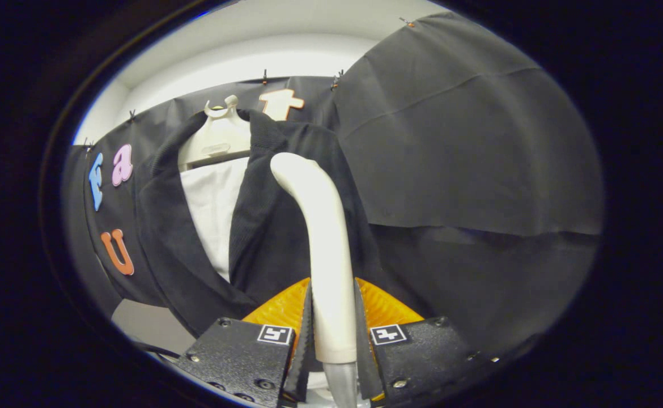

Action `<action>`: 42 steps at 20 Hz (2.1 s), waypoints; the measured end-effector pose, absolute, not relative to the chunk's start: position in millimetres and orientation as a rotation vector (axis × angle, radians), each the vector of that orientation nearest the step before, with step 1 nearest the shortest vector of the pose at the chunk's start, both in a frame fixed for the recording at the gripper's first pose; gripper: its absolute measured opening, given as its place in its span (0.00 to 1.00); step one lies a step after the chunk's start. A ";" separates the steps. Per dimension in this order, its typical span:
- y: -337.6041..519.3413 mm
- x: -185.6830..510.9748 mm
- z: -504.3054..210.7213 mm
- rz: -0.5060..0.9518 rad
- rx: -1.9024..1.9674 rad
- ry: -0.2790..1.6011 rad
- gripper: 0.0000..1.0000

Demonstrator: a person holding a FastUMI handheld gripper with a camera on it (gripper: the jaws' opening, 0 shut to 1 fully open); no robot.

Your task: Iron the clothes twice with a garment steamer, once on the left side and once on the right side.

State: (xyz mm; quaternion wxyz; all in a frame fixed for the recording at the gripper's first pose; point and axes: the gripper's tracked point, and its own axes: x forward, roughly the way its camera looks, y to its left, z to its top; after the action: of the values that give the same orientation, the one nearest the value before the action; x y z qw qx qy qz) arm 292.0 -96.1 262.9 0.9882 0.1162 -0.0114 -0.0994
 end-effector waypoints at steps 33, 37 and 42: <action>-61.7 305.6 151.0 -0.202 0.111 0.204 0.37; -58.9 306.7 129.9 -0.201 0.106 0.233 0.37; -58.7 309.1 107.2 -0.201 0.100 0.276 0.37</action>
State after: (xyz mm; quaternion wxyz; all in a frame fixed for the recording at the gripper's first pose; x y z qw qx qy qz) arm 309.1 -58.7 107.2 0.9842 0.0495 0.1373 -0.0999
